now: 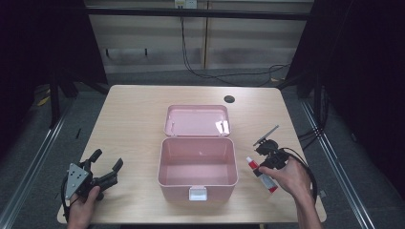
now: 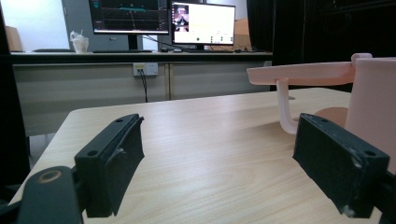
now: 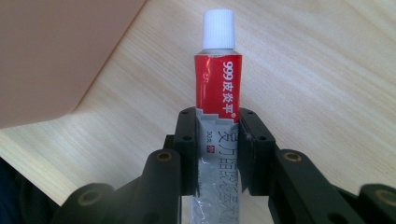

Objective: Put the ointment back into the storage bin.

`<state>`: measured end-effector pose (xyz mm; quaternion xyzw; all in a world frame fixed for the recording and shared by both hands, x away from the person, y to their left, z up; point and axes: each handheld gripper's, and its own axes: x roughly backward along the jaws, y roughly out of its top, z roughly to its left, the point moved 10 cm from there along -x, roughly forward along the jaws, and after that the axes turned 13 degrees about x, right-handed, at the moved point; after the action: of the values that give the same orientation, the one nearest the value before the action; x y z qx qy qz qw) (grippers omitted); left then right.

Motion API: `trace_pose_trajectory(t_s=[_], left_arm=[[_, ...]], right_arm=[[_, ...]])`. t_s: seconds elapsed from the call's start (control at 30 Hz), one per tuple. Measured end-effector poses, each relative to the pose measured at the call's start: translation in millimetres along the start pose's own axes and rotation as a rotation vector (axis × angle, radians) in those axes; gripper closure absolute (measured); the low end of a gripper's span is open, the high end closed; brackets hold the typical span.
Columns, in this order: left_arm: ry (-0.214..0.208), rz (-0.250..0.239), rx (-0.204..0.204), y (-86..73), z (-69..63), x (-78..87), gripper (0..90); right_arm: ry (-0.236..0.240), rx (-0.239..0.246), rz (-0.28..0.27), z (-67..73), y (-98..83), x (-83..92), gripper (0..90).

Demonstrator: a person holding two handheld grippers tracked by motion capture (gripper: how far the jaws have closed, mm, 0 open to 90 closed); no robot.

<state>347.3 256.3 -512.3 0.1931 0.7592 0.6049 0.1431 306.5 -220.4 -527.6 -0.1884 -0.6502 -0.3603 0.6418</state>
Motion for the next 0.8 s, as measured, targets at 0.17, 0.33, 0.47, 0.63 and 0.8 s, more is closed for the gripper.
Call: trace_pose_trajectory(t_s=[0.17, 0.33, 0.47, 0.63, 0.8], left_arm=[[-0.001, 0.001, 0.000, -0.1, -0.1, 0.0, 15.7], [-0.001, 0.001, 0.001, -0.1, -0.2, 0.0, 15.7], [0.001, 0.000, 0.000, -0.1, 0.1, 0.0, 15.7], [0.003, 0.000, 0.000, 0.0, 0.1, 0.0, 15.7], [0.002, 0.000, 0.000, 0.0, 0.2, 0.0, 15.7]], right_arm=[[-0.004, 0.009, -0.015, 1.3, 1.6, 5.4, 71.8], [-0.001, 0.025, -0.006, 4.9, 2.3, 11.7, 71.8], [0.007, 0.032, -0.022, 6.8, 3.9, 19.6, 71.8], [0.001, 0.033, -0.032, 4.5, 4.9, 26.9, 71.8], [0.006, 0.044, -0.033, 6.0, 8.2, 37.2, 71.8]])
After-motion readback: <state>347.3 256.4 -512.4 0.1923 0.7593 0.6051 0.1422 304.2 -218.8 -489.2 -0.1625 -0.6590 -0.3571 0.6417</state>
